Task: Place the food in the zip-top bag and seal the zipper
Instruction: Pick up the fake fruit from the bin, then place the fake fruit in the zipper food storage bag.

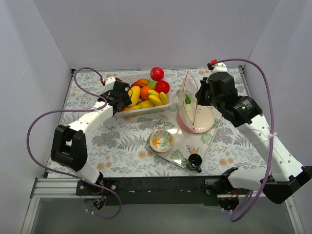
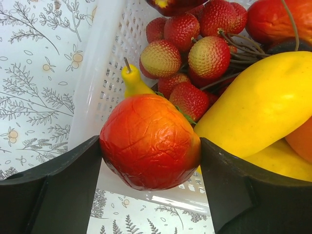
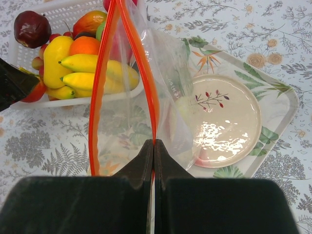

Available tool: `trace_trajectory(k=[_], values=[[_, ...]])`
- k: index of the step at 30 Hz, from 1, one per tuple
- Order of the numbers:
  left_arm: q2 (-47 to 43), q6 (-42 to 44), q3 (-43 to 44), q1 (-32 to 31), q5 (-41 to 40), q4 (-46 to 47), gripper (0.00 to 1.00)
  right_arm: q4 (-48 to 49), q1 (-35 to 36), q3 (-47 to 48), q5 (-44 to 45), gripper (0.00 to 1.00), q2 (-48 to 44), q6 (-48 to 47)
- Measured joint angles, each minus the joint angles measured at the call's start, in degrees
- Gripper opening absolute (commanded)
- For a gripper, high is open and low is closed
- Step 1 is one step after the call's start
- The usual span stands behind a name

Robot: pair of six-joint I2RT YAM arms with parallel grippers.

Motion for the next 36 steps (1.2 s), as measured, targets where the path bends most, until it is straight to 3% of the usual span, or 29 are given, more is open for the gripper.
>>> trace_trajectory(k=[4, 13, 17, 23, 36], values=[[-0.9, 1.1, 1.4, 0.0, 0.1, -1.0, 0.29, 0.0, 0.0, 0.0, 0.0, 0.01, 0.1, 0.0], [-9.0, 2.5, 7.5, -0.7, 7.6, -4.0, 0.29, 0.1, 0.0, 0.0, -1.3, 0.01, 1.5, 0.7], [-11.9, 0.8, 12.8, -6.9, 11.5, -4.7, 0.29, 1.2, 0.0, -0.5, -2.1, 0.01, 2.5, 1.7], [-11.8, -5.3, 18.5, -21.4, 17.1, -1.2, 0.25, 4.1, 0.0, -3.3, -3.1, 0.01, 3.7, 3.9], [-6.0, -17.5, 14.9, -26.1, 22.3, 8.4, 0.24, 9.5, 0.0, -7.4, -4.5, 0.01, 3.6, 10.5]])
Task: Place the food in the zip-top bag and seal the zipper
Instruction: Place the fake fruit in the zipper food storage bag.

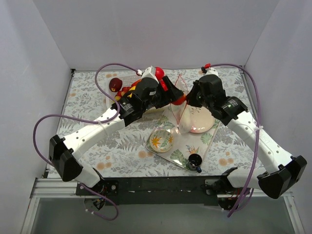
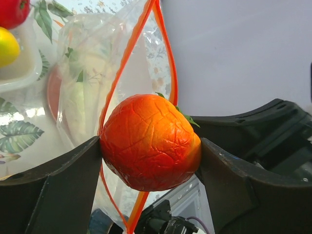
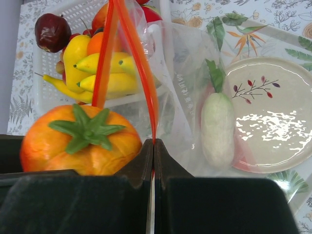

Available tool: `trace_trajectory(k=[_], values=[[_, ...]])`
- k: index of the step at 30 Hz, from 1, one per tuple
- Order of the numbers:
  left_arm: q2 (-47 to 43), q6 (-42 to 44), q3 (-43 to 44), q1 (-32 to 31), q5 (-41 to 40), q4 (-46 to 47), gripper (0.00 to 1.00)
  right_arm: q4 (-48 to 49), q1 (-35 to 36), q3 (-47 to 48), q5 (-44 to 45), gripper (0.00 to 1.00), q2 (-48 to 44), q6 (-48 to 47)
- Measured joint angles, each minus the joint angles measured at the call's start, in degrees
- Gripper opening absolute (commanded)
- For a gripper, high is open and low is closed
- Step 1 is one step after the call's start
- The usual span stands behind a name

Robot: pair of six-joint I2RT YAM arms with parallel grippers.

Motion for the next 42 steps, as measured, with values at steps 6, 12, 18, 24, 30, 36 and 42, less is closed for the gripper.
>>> trace_trajectory(k=[6, 12, 18, 24, 30, 36, 42], values=[[3.5, 0.2, 1.1, -2.4, -4.7, -0.5, 0.32, 0.0, -0.3, -0.6, 0.7, 0.01, -1.2, 1.5], [8.2, 1.8, 3.1, -4.7, -9.9, -3.2, 0.78, 0.0, -0.3, -0.6, 0.7, 0.01, -2.6, 2.4], [10.0, 3.4, 5.1, -5.1, -10.1, -5.2, 0.98, 0.0, -0.2, -0.6, 0.8, 0.01, -4.2, 2.7], [8.9, 5.0, 8.9, -4.7, -9.4, -5.9, 0.98, 0.0, -0.4, -0.6, 2.6, 0.01, -4.7, 2.4], [4.5, 5.0, 9.0, -5.1, -7.8, -5.6, 0.98, -0.7, -0.2, 0.0, 3.1, 0.01, -4.3, 1.3], [0.1, 6.0, 11.7, -4.8, -9.9, -6.7, 0.96, -3.1, -0.9, 4.0, 4.4, 0.01, -2.4, -0.8], [-2.4, 8.0, 12.1, 0.5, -13.7, -10.2, 0.96, -8.2, -7.0, 16.6, 4.8, 0.01, 1.4, -4.9]])
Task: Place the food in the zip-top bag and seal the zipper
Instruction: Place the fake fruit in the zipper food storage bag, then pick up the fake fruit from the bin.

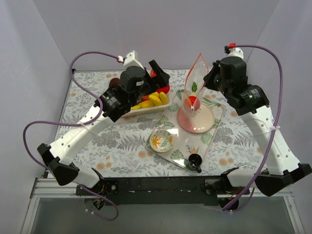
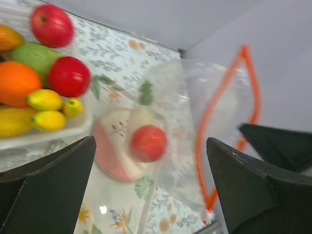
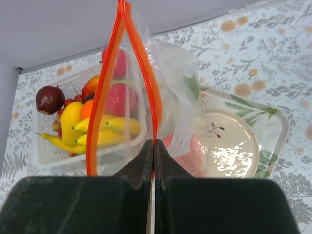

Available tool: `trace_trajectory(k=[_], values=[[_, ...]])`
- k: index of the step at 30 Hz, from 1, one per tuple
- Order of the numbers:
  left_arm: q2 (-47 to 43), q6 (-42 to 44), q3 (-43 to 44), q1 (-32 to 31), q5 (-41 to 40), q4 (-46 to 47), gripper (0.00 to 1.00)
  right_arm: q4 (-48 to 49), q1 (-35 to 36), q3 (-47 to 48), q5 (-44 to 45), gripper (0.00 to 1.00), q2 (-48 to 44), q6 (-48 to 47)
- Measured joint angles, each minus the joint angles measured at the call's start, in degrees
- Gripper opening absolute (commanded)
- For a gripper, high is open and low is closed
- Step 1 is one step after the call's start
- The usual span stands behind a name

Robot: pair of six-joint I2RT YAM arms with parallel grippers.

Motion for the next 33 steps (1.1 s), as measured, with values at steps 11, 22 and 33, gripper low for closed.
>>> trace_trajectory(k=[11, 22, 33], values=[[5.6, 8.8, -5.9, 24.4, -5.9, -0.7, 0.98, -2.4, -0.9, 1.7, -2.4, 0.01, 0.1, -4.4], [29.0, 26.6, 0.9, 32.5, -9.0, 7.3, 0.98, -2.9, -0.9, -2.1, -4.9, 0.01, 0.0, -6.6], [36.8, 34.9, 1.8, 34.0, -6.3, 11.8, 0.98, -2.5, -0.9, -2.1, -7.8, 0.01, -0.2, -7.2]])
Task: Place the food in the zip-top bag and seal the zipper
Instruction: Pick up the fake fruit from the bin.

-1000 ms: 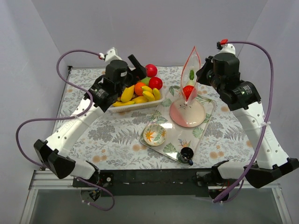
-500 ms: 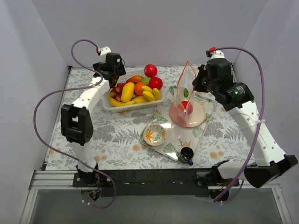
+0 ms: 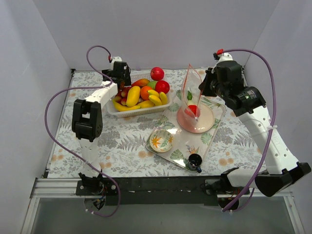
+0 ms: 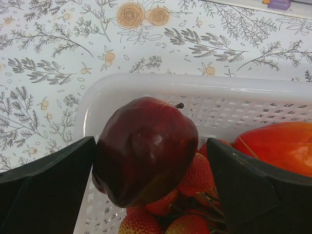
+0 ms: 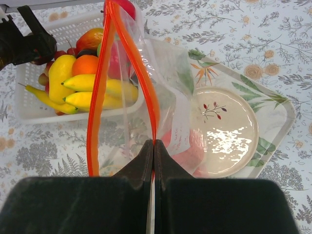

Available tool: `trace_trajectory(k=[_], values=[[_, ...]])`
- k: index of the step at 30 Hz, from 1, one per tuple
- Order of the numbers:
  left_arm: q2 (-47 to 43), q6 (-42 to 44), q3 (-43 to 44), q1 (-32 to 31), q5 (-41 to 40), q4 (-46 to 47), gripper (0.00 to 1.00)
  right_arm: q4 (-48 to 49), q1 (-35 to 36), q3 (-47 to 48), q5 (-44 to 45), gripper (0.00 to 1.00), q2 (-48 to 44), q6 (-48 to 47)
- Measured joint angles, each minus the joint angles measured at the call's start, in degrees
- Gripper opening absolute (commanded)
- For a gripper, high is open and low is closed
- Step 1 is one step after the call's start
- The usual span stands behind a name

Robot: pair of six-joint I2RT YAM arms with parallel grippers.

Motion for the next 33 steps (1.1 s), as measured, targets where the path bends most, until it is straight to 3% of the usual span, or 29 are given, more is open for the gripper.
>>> trace_trajectory(k=[6, 10, 17, 23, 33], values=[[0.8, 0.4, 0.0, 0.0, 0.5, 1.3, 0.92, 0.0, 0.0, 0.0, -0.3, 0.01, 0.0, 0.0], [0.9, 0.6, 0.0, 0.2, 0.3, 1.4, 0.98, 0.3, 0.0, 0.0, -0.7, 0.01, 0.0, 0.0], [1.7, 1.0, 0.1, 0.1, 0.3, 2.1, 0.97, 1.2, 0.0, -0.3, -1.3, 0.01, 0.0, 0.0], [2.3, 0.5, 0.4, 0.2, 0.1, 1.9, 0.64, 1.3, 0.0, -0.3, -1.9, 0.01, 0.0, -0.1], [1.8, 0.7, 2.3, 0.2, -0.9, 1.2, 0.47, 2.4, 0.0, -0.3, -2.6, 0.01, 0.2, -0.1]])
